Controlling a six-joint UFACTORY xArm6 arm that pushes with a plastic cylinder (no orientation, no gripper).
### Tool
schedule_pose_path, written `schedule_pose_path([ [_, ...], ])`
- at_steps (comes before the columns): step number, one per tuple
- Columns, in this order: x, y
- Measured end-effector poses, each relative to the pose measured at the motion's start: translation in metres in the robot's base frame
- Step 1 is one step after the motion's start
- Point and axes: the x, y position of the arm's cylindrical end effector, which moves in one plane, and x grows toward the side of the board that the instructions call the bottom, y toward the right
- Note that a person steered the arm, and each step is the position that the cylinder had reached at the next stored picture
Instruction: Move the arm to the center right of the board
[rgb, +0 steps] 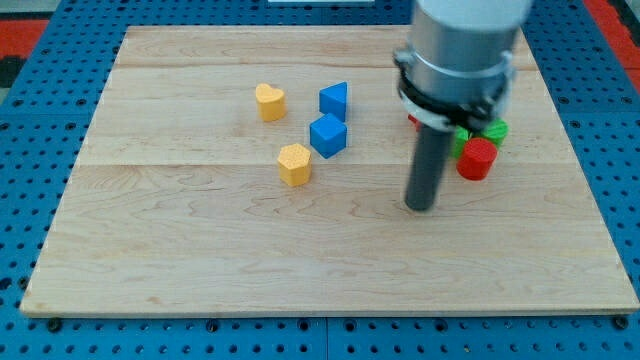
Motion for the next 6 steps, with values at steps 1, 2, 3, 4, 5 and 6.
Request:
schedule_pose_path([
  [1, 0.016, 0.079],
  [2, -0.008, 0.14],
  [3, -0.055, 0.148],
  [4, -0.088, 0.147],
  [5, -0.103, 0.148],
  [6, -0.117, 0.149],
])
